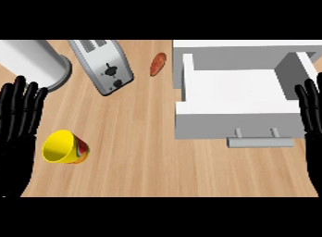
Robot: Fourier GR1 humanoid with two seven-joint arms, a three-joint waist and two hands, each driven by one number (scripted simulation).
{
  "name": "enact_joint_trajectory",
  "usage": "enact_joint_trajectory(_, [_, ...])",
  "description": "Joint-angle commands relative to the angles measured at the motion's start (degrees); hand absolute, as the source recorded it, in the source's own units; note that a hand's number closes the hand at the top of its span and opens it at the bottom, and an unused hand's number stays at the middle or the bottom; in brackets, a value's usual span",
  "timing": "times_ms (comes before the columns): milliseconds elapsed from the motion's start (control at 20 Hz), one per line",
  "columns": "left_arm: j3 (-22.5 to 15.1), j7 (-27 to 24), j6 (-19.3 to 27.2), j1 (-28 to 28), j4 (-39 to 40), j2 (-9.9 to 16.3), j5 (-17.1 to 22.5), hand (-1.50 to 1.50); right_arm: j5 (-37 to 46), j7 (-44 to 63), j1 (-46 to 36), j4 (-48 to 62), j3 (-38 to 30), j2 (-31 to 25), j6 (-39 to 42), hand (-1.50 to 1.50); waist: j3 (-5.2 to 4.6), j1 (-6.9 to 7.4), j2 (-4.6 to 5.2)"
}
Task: Pick up the cup, place it into the drawer and close the drawer
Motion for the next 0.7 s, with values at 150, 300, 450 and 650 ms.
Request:
enact_joint_trajectory(150, [10.9, -3.4, -15.1, 2.2, 0.3, 10.1, 17.2, -1.50, -3.2, -3.7, 1.3, 0.2, -1.4, -0.5, 2.8, -1.50, -1.14, 0.55, 0.03])
enact_joint_trajectory(300, [9.2, 1.8, -15.4, 6.6, 5.5, 6.3, 25.4, -1.50, -2.6, 0.0, 2.3, 4.1, 3.2, -2.1, 6.6, -1.50, -1.22, 1.44, 0.28])
enact_joint_trajectory(450, [15.3, 4.1, -18.5, 4.8, 10.0, 10.8, 33.0, -1.50, -5.2, 4.0, -0.8, 2.4, 1.9, -3.3, 7.7, -1.50, -1.16, 0.47, 0.13])
enact_joint_trajectory(650, [19.1, 0.9, -24.0, 1.9, 19.7, 13.1, 35.0, -1.50, -6.9, 7.4, -4.0, 1.3, 0.3, -4.0, 8.4, -1.50, -1.13, 0.11, 0.13])
